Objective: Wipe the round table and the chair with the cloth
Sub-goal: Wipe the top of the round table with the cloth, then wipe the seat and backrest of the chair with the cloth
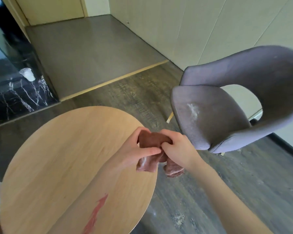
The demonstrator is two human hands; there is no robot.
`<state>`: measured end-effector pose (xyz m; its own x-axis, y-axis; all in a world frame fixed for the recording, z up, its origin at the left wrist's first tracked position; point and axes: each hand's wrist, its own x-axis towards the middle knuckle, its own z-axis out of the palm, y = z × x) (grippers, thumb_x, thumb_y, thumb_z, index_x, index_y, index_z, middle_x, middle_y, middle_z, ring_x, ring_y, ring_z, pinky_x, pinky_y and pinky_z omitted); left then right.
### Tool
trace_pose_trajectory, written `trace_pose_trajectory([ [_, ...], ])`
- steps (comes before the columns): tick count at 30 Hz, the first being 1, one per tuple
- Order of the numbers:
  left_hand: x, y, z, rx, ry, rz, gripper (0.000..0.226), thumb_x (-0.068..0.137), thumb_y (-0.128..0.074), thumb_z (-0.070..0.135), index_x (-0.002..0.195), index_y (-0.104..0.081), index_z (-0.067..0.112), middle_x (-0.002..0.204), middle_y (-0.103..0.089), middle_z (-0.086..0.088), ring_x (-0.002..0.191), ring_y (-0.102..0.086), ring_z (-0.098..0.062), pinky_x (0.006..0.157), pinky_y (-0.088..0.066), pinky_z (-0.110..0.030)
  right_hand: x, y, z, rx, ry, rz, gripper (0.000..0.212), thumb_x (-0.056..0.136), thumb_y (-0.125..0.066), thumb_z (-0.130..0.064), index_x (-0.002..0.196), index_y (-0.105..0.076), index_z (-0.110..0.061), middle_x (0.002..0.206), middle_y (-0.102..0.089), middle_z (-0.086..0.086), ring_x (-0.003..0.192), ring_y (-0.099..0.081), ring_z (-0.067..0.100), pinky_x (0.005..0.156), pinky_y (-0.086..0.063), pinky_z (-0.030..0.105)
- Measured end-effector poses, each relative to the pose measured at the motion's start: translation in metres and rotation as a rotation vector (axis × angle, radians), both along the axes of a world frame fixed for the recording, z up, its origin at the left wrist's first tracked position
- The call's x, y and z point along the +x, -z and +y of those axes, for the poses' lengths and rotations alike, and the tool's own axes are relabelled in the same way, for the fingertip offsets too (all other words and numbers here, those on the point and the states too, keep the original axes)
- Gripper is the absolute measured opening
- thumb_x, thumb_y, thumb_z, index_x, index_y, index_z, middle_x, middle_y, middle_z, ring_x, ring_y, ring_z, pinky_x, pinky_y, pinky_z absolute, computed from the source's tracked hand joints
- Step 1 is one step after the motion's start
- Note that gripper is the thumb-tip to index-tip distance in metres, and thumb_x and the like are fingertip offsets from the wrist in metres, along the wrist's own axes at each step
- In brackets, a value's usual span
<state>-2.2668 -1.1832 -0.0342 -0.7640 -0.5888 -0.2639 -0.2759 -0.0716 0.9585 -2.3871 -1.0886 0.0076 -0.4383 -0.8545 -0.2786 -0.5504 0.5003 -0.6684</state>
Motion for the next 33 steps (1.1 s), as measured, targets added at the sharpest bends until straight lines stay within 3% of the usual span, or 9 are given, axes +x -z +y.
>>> trace_pose_trajectory([
  [4, -0.01, -0.05, 0.028, -0.054, -0.037, 0.008, 0.038, 0.058, -0.08, 0.01, 0.082, -0.054, 0.023, 0.076, -0.058, 0.006, 0.057, -0.055, 0.014, 0.058, -0.043, -0.005, -0.016, -0.055, 0.035, -0.013, 0.021, 0.011, 0.024, 0.064, -0.041, -0.024, 0.079, -0.049, -0.041, 0.088, -0.065, -0.007, 0.094, -0.06, 0.024, 0.084, -0.049, 0.039],
  [8, -0.04, -0.098, 0.047, -0.113, -0.089, 0.054, 0.031, 0.065, -0.081, 0.003, 0.075, -0.058, 0.021, 0.069, -0.062, 0.006, 0.054, -0.057, 0.012, 0.058, -0.044, -0.005, -0.044, -0.095, 0.059, -0.021, 0.065, 0.035, 0.031, 0.062, -0.042, -0.031, 0.09, -0.055, -0.033, 0.096, -0.067, -0.002, 0.098, -0.058, 0.029, 0.086, -0.048, 0.04],
  [13, -0.106, -0.161, 0.053, -0.233, -0.006, 0.13, 0.029, 0.075, -0.072, -0.002, 0.077, -0.057, 0.022, 0.071, -0.062, 0.008, 0.06, -0.058, 0.011, 0.061, -0.044, -0.005, -0.1, -0.141, 0.071, -0.124, 0.139, 0.091, 0.02, 0.061, -0.039, -0.033, 0.076, -0.05, -0.029, 0.094, -0.067, 0.007, 0.094, -0.059, 0.034, 0.081, -0.049, 0.04],
  [16, -0.155, -0.19, 0.057, -0.262, -0.035, 0.165, 0.026, 0.075, -0.074, 0.003, 0.082, -0.057, 0.021, 0.078, -0.062, 0.004, 0.072, -0.059, -0.003, 0.069, -0.046, -0.015, -0.147, -0.17, 0.073, -0.204, 0.176, 0.117, 0.032, 0.061, -0.039, -0.032, 0.085, -0.056, -0.021, 0.092, -0.068, 0.009, 0.092, -0.058, 0.035, 0.081, -0.049, 0.043],
  [20, -0.225, -0.216, 0.066, -0.255, -0.107, 0.21, 0.025, 0.074, -0.075, 0.006, 0.083, -0.058, 0.022, 0.079, -0.061, 0.002, 0.078, -0.058, -0.013, 0.076, -0.046, -0.026, -0.221, -0.2, 0.077, -0.264, 0.141, 0.146, 0.025, 0.064, -0.041, -0.031, 0.085, -0.055, -0.028, 0.096, -0.068, 0.007, 0.094, -0.058, 0.034, 0.083, -0.049, 0.042],
  [23, -0.276, -0.228, 0.072, -0.273, -0.121, 0.241, 0.024, 0.071, -0.076, 0.014, 0.081, -0.058, 0.025, 0.077, -0.059, 0.005, 0.076, -0.055, -0.011, 0.073, -0.043, -0.023, -0.276, -0.21, 0.082, -0.277, 0.118, 0.156, 0.018, 0.078, -0.049, -0.021, 0.093, -0.058, -0.025, 0.095, -0.069, 0.005, 0.094, -0.059, 0.031, 0.083, -0.049, 0.041],
  [25, -0.305, -0.234, 0.074, -0.283, -0.137, 0.247, 0.022, 0.075, -0.074, 0.008, 0.082, -0.058, 0.021, 0.077, -0.058, 0.004, 0.077, -0.055, -0.012, 0.074, -0.043, -0.024, -0.311, -0.211, 0.086, -0.298, 0.12, 0.162, 0.018, 0.081, -0.052, -0.02, 0.097, -0.057, -0.023, 0.096, -0.069, 0.003, 0.094, -0.06, 0.028, 0.084, -0.049, 0.04],
  [30, -0.361, -0.235, 0.07, -0.232, -0.121, 0.243, 0.019, 0.079, -0.07, 0.004, 0.082, -0.057, 0.018, 0.076, -0.057, 0.003, 0.075, -0.054, -0.011, 0.072, -0.044, -0.019, -0.383, -0.187, 0.087, -0.311, 0.107, 0.077, 0.033, 0.071, -0.064, -0.011, 0.1, -0.051, -0.017, 0.108, -0.048, 0.006, 0.107, -0.048, 0.026, 0.092, -0.045, 0.042],
  [33, -0.383, -0.228, 0.062, -0.178, -0.112, 0.242, 0.021, 0.08, -0.067, 0.001, 0.08, -0.056, 0.019, 0.076, -0.056, 0.003, 0.075, -0.054, -0.01, 0.071, -0.043, -0.017, -0.41, -0.171, 0.079, -0.307, 0.146, -0.173, 0.044, 0.064, -0.072, -0.011, 0.098, -0.047, -0.022, 0.113, -0.049, 0.014, 0.097, -0.056, 0.028, 0.073, -0.051, 0.038],
])
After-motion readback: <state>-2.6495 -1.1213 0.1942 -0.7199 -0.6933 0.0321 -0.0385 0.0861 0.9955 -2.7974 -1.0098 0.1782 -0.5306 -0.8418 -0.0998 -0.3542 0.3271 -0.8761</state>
